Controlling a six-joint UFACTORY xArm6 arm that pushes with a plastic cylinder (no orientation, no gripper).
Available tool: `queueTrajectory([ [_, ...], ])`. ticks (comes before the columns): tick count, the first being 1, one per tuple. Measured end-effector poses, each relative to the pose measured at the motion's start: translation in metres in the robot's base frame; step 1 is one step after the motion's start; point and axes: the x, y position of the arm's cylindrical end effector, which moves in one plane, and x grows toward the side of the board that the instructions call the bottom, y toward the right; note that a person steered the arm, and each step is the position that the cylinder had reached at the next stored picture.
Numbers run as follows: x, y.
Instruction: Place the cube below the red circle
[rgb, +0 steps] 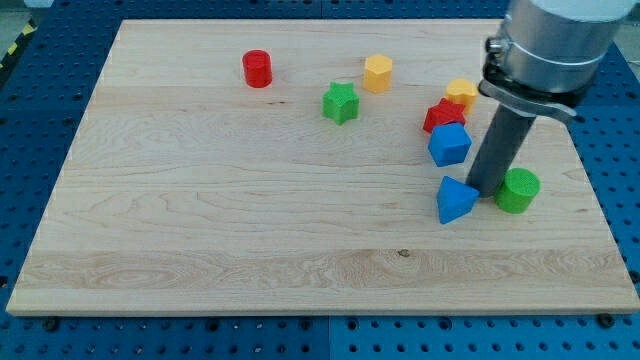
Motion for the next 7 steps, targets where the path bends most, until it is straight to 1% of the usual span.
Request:
queueTrajectory([
  [1, -0.023, 0.005],
  [4, -0.065, 0.009],
  [5, -0.065, 0.006],
  [7, -0.065, -0.040],
])
